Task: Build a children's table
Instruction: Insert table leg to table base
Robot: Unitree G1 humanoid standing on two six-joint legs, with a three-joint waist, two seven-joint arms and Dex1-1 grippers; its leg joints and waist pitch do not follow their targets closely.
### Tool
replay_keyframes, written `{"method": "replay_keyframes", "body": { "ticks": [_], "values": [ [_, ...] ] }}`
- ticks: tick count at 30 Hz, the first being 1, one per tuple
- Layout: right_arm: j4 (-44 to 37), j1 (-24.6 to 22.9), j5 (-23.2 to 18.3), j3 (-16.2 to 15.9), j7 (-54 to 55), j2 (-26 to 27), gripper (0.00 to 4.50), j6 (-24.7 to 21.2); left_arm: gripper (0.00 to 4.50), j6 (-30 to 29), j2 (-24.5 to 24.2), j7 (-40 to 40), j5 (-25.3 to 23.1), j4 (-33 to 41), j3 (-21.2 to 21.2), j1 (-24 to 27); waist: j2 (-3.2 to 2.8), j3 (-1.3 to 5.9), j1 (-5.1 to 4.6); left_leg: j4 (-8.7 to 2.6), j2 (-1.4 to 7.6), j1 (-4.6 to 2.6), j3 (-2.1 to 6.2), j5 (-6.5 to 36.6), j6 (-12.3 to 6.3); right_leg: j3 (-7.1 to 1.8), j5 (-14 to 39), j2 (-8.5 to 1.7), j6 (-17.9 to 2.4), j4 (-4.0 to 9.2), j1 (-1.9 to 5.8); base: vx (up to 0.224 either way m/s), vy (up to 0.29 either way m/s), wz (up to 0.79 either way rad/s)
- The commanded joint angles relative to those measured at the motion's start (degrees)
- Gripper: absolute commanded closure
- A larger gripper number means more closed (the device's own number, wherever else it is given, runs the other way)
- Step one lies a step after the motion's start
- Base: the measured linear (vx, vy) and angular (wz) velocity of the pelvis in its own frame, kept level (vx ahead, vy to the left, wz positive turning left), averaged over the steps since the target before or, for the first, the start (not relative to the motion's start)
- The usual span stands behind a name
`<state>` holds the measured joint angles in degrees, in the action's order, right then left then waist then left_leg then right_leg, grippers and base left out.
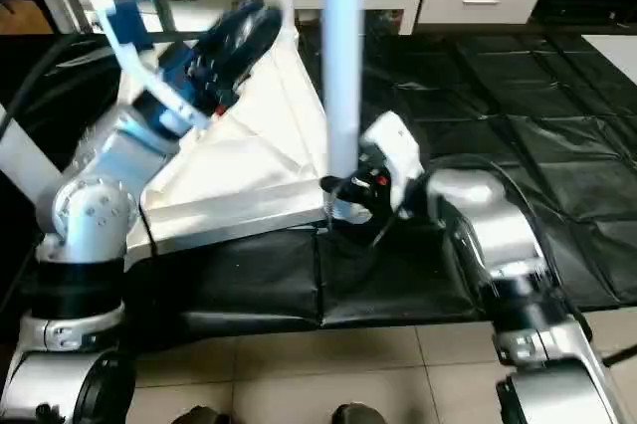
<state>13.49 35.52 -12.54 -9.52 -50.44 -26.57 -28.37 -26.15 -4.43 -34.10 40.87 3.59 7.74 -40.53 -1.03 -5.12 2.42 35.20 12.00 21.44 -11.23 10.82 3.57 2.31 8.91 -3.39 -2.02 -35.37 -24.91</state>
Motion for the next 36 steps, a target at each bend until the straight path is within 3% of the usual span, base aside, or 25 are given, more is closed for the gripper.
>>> {"method": "replay_keyframes", "body": {
  "ticks": [1,2,5,8,10,17,18,22,25,28,36],
  "values": [
    [-0.03,1.52,1.92,-1.53,-0.92,-1.1,2.62,0.1,1.56,-1.27,0.02,1.04,1.27,0.21,-0.25,-0.72,0.92,5.8,0.27,-2.78,0.3,-0.34,0.33,5.58,-3.49,-1.87,8.53,-2.65,-12.19,3.59,4.56,0.0,0.0,0.0],
    [-0.03,1.78,1.92,-1.66,-1.11,-1.24,2.62,-0.11,1.49,-1.4,0.05,1.18,1.42,0.18,-0.31,-0.94,1.04,5.89,0.3,-2.67,0.29,-0.31,0.29,5.11,-3.66,-1.88,8.19,-2.65,-12.07,3.49,4.58,0.0,0.0,0.0],
    [1.82,3.62,4.32,-4.78,-2.8,-2.33,2.62,1.55,1.28,-4.16,0.59,2.66,4.06,1.28,-0.02,-0.65,0.69,5.81,0.39,-2.62,0.28,-0.32,0.27,5.68,-3.68,-1.81,8.03,-2.56,-12.48,3.53,4.38,0.0,0.0,0.0],
    [1.84,4.53,4.73,-6.02,-5.14,-2.88,2.62,0.96,1.06,-5.98,0.59,3.42,3.82,1.69,-0.19,-0.66,1.11,5.81,0.4,-2.52,0.29,-0.31,0.22,6.35,-3.74,-1.89,8.95,-2.63,-12.04,3.61,4.44,0.0,0.0,0.0],
    [1.86,4.69,5.47,-6.62,-5.71,-3.25,2.62,1.29,0.89,-6.17,0.54,3.85,3.72,1.73,-0.19,-0.51,1.01,5.76,0.46,-2.5,0.35,-0.29,0.29,6.48,-3.91,-1.85,9.68,-2.62,-11.72,3.6,4.4,0.0,0.0,0.0],
    [5.05,6.29,9.13,-8.35,-5.85,-4.89,2.62,4.59,0.78,-6.75,0.06,5.89,4.39,0.84,0.61,-0.82,1.53,5.74,0.49,-2.24,0.2,-0.23,0.25,6.62,-2.96,-1.87,12.7,-2.58,-10.08,3.65,4.24,0.0,0.0,0.0],
    [5.03,6.28,9.35,-8.41,-5.72,-5.0,2.62,4.72,1.08,-6.7,0.25,6.17,4.61,0.79,0.86,-0.78,1.49,5.71,0.5,-2.28,0.19,-0.27,0.27,6.62,-3.02,-1.88,12.66,-2.57,-10.12,3.68,4.19,0.0,0.0,0.0],
    [6.19,7.39,11.22,-7.98,-4.05,-5.27,2.62,6.83,1.18,-7.4,0.88,9.02,5.82,-1.0,3.54,-1.58,1.48,5.82,0.34,-2.19,0.17,-0.25,0.29,6.82,-2.97,-1.77,12.5,-2.48,-10.11,3.67,4.13,0.0,0.0,0.0],
    [6.64,7.51,11.66,-8.05,-4.38,-5.12,2.62,7.35,1.57,-6.6,0.82,8.85,5.64,-1.87,3.86,-1.95,1.49,5.9,0.24,-2.09,0.08,-0.22,0.32,6.74,-3.2,-1.74,12.41,-2.4,-10.14,3.64,4.15,0.0,0.0,0.0],
    [7.0,7.38,12.22,-8.15,-4.59,-4.9,2.62,8.16,1.64,-6.3,0.34,8.35,5.38,-2.19,3.45,-2.04,1.23,6.12,0.35,-2.0,0.25,-0.13,0.44,5.41,-4.01,-1.73,9.06,-2.47,-11.36,3.22,4.18,0.0,0.0,0.0],
    [7.59,7.41,13.26,-8.38,-4.37,-4.56,2.62,9.66,2.34,-7.26,0.45,7.94,5.75,-1.84,2.67,-1.8,1.22,6.0,0.33,-1.96,0.24,-0.08,0.5,6.72,-3.91,-1.66,9.16,-2.53,-12.08,3.25,4.22,0.0,0.0,0.0]
  ]
}}
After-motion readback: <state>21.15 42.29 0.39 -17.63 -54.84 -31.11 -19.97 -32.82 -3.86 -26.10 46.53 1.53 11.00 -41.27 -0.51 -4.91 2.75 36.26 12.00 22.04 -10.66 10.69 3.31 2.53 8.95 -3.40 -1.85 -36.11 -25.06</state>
